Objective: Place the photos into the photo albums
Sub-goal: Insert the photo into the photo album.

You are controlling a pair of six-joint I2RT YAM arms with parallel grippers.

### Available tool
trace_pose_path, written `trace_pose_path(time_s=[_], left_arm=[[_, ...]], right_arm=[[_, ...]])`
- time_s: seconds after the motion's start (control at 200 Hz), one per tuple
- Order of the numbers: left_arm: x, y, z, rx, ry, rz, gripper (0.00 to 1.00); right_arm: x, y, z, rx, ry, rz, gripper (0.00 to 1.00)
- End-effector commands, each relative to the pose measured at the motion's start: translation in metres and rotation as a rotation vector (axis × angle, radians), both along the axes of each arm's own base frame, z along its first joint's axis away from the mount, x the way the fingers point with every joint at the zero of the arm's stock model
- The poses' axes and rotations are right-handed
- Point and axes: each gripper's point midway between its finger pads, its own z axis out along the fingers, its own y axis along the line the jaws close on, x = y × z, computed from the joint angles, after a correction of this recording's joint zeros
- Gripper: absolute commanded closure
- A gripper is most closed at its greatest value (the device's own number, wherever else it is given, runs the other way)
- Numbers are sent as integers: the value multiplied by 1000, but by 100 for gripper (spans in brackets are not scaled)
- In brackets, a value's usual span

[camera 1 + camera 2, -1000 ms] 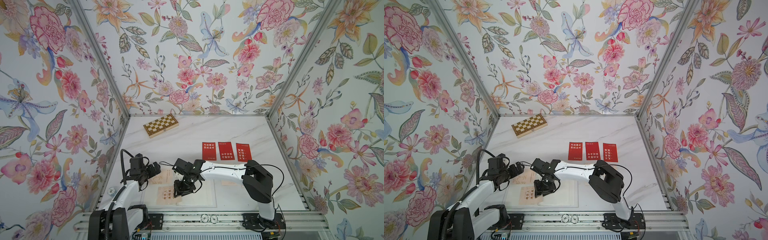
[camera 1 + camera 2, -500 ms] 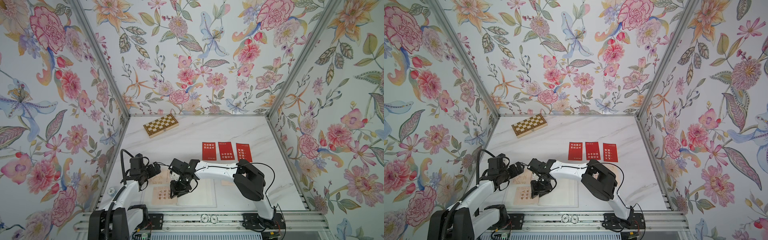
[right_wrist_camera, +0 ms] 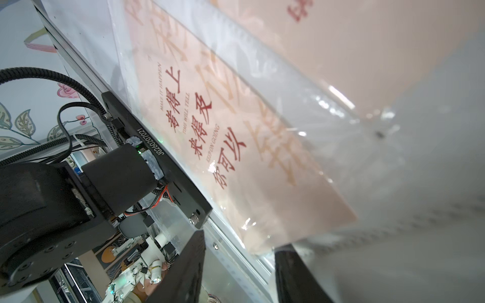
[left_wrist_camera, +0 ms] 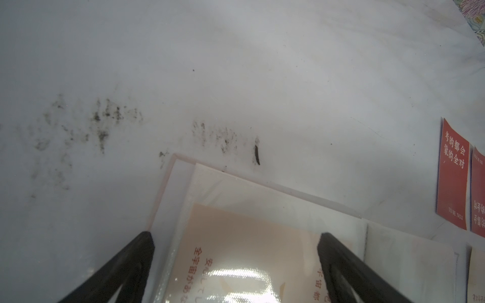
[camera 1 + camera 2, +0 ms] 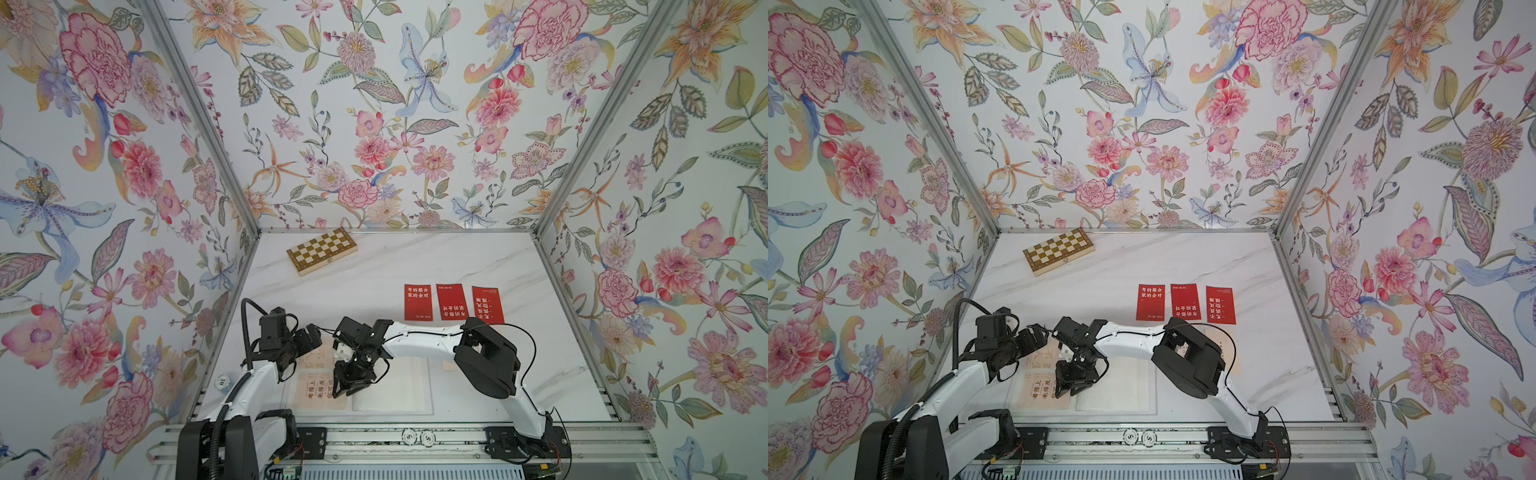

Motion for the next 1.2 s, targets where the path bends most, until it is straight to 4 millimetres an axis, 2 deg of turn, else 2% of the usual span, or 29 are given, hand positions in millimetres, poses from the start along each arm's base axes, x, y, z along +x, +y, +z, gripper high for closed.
trace_pose_path(time_s=[0.0, 0.155, 0.365, 0.545, 0.831, 0.916, 1.026, 1.196], left_arm=[[-17, -6, -15, -7, 76, -32, 4], [-16, -10, -14, 3, 83, -48, 3], [-18, -13, -14, 16, 88, -63, 3], [-19, -16, -14, 25, 95, -71, 3], [-18, -24, -14, 31, 105, -102, 3], [-15, -25, -11, 35, 98, -101, 3], [-9, -24, -2, 45, 72, -98, 2], [4, -19, 21, 87, 41, -98, 1]], right_arm=[[8, 7, 1, 37, -18, 5, 52], [20, -3, -6, 27, -31, -38, 48], [32, -21, -12, -8, -72, -72, 37], [36, -30, -18, -31, -96, -81, 36], [47, -54, -26, -82, -131, -125, 36], [46, -49, -19, -45, -132, -121, 36], [42, -37, 0, 19, -146, -101, 35], [38, -28, 32, 86, -171, -95, 35]])
